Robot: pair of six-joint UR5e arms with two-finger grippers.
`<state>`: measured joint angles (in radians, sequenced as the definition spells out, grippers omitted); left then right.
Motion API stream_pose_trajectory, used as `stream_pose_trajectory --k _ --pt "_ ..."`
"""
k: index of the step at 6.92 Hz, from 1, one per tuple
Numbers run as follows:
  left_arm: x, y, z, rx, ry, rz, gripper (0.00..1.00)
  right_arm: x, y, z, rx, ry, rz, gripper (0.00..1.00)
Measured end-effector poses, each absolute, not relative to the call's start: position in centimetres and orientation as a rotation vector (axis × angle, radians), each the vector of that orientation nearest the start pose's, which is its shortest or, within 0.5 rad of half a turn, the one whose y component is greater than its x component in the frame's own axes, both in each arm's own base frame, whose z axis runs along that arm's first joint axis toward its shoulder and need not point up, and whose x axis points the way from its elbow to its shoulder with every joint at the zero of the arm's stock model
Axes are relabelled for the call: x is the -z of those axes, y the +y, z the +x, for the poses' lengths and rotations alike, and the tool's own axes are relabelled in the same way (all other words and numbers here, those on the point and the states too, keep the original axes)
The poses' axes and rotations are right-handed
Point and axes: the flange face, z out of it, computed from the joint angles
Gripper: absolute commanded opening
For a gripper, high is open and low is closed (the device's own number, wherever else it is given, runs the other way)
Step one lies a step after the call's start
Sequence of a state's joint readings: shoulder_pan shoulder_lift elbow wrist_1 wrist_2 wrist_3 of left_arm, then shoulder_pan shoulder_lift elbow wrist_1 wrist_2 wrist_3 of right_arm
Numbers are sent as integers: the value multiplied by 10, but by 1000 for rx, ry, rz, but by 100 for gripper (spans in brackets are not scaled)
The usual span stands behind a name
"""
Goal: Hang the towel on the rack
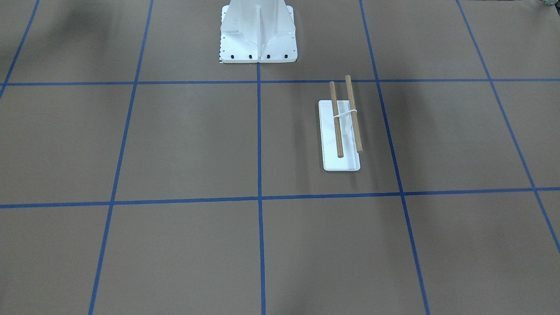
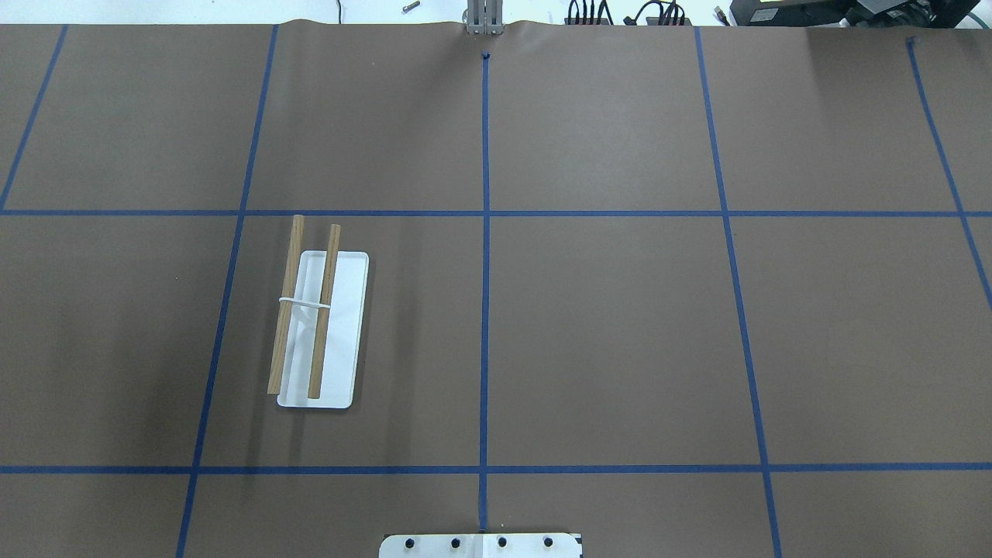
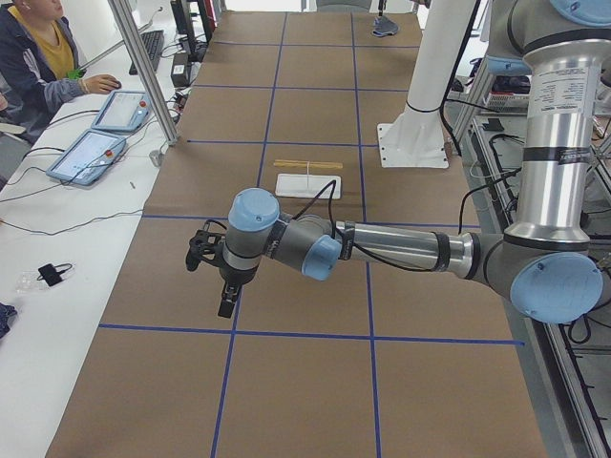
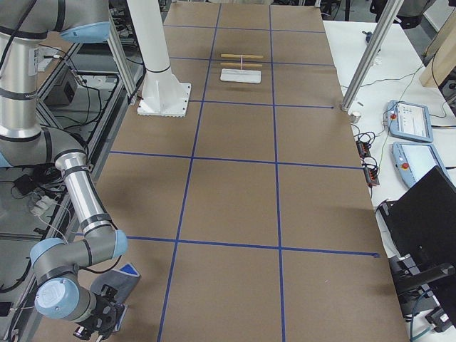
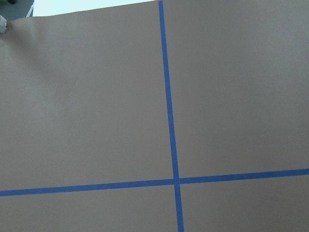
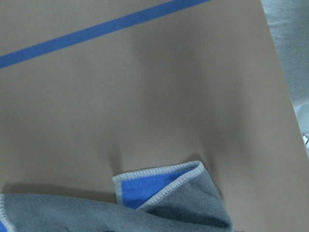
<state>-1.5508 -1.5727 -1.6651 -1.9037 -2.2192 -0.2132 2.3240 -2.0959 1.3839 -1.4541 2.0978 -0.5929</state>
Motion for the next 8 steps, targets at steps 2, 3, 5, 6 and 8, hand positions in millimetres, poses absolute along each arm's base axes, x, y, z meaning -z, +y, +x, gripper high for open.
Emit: stream_pose_trajectory --k 2,3,5,6,8 --pt "-576 -516 -63 43 677 347 99 -914 -24 152 -355 -792 -158 85" --pt "-573 -516 -64 42 677 353 99 -916 -19 153 -377 -803 -170 85" --pt "-567 -516 -65 41 668 366 99 -930 -12 150 -395 -822 -202 84" --pt "-566 -515 -65 41 665 368 99 -939 -10 149 -395 -831 -215 84" --pt "-564 -515 -65 40 663 373 99 -947 -8 150 -388 -834 -224 83"
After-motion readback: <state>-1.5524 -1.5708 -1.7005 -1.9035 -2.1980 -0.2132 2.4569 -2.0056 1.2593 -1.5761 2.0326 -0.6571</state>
